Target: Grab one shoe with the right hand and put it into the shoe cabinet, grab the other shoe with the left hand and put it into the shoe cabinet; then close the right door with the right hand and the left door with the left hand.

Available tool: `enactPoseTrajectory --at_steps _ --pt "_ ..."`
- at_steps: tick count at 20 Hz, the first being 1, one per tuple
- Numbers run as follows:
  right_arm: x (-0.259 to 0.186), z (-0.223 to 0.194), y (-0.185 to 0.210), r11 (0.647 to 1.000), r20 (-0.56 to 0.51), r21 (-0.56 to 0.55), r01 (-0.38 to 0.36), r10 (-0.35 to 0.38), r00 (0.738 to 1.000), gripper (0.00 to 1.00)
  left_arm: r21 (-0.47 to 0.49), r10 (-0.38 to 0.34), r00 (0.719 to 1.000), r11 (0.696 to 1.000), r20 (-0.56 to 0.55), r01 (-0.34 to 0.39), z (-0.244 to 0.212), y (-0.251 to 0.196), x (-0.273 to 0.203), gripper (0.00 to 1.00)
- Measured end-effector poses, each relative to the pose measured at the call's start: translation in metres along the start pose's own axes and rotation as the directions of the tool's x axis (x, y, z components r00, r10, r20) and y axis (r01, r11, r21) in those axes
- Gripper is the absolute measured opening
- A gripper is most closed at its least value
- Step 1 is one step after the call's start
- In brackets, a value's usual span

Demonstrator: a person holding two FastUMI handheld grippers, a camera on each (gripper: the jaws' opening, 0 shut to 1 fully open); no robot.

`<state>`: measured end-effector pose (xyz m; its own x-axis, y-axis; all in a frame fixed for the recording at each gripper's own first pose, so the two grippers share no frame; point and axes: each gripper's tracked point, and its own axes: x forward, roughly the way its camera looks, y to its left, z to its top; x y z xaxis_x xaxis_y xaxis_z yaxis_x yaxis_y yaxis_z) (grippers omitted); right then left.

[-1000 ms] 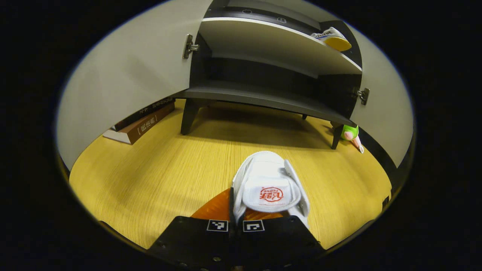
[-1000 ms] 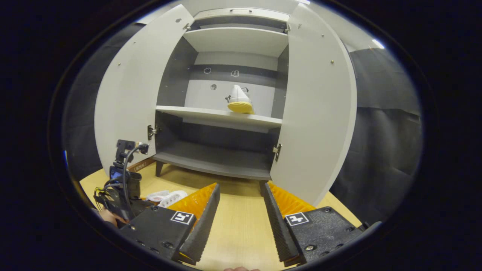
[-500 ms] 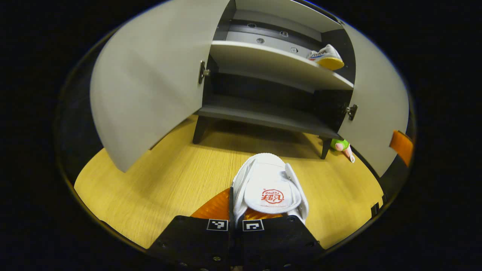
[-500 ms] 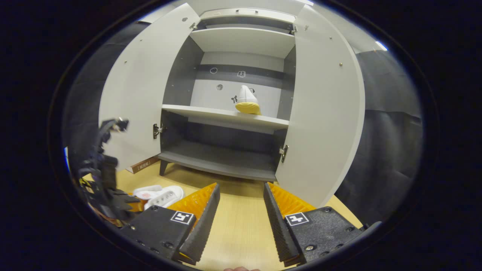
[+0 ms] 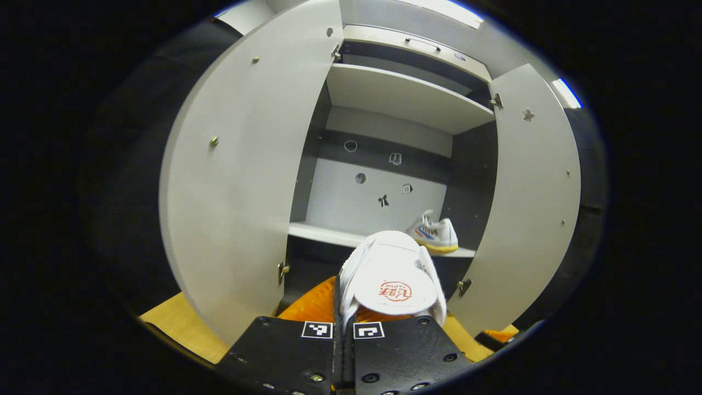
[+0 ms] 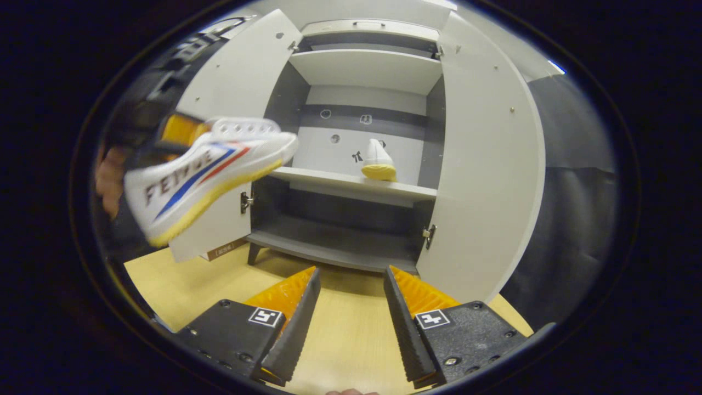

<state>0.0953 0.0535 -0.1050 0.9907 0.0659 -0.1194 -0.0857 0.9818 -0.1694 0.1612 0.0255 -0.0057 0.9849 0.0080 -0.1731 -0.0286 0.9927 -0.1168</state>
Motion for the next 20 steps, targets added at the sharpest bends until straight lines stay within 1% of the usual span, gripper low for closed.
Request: enactPoseTrajectory --at_steps 2,4,7,9,10,11,12,13,14,15,16,17,18,20 --pt "-0.004 0.003 0.002 1.0 0.009 -0.005 -0.005 0.005 1.0 0.75 0.003 0.001 1.0 1.0 0.006 -0.001 0.03 -0.006 0.04 0.0" --pt "-0.008 0.005 0.001 1.0 0.018 -0.009 -0.003 0.003 1.0 0.75 0.021 0.005 0.999 1.0 -0.037 -0.004 0.051 -0.01 0.086 0.0" --pt "-0.01 0.008 -0.009 1.0 0.022 -0.003 0.012 -0.012 1.0 0.75 0.049 0.02 0.987 0.999 -0.158 -0.013 0.05 -0.011 0.149 0.0" --pt "-0.009 0.006 -0.011 0.999 0.012 0.015 0.03 -0.03 0.999 0.75 0.047 0.056 0.965 0.998 -0.257 -0.045 0.038 -0.019 0.179 0.0" --pt "-0.009 0.003 -0.013 0.999 0.002 0.02 0.04 -0.04 0.999 0.75 0.051 0.062 0.953 0.997 -0.296 -0.049 0.034 -0.022 0.194 0.0" --pt "-0.01 -0.001 -0.018 0.998 -0.008 0.024 0.05 -0.05 0.999 0.75 0.073 0.08 0.941 0.996 -0.328 -0.059 0.029 -0.023 0.204 0.0" --pt "-0.012 -0.005 -0.023 0.998 -0.014 0.025 0.059 -0.058 0.998 0.75 0.105 0.105 0.933 0.992 -0.345 -0.073 0.026 -0.022 0.216 0.0" --pt "-0.016 -0.008 -0.027 0.997 -0.021 0.027 0.067 -0.066 0.998 0.78 0.137 0.125 0.927 0.987 -0.355 -0.081 0.022 -0.021 0.227 0.0" --pt "-0.016 -0.01 -0.029 0.997 -0.026 0.027 0.076 -0.075 0.997 0.75 0.162 0.135 0.92 0.984 -0.367 -0.08 0.015 -0.013 0.241 0.0" --pt "-0.015 -0.012 -0.034 0.996 -0.031 0.028 0.087 -0.086 0.996 0.75 0.168 0.142 0.909 0.982 -0.392 -0.081 0.008 -0.012 0.249 0.0" --pt "-0.014 -0.013 -0.037 0.995 -0.037 0.029 0.096 -0.095 0.995 0.74 0.159 0.147 0.895 0.984 -0.421 -0.086 0.001 -0.013 0.254 0.11" --pt "-0.013 -0.014 -0.04 0.994 -0.041 0.032 0.103 -0.102 0.994 0.75 0.146 0.154 0.879 0.985 -0.451 -0.097 -0.007 -0.011 0.259 0.11" --pt "-0.013 -0.014 -0.044 0.993 -0.043 0.034 0.112 -0.111 0.993 0.75 0.129 0.156 0.859 0.986 -0.487 -0.106 -0.015 -0.009 0.262 0.0" --pt "-0.013 -0.014 -0.05 0.992 -0.042 0.039 0.124 -0.122 0.992 0.75 0.099 0.146 0.83 0.989 -0.538 -0.109 -0.023 -0.01 0.265 0.0"
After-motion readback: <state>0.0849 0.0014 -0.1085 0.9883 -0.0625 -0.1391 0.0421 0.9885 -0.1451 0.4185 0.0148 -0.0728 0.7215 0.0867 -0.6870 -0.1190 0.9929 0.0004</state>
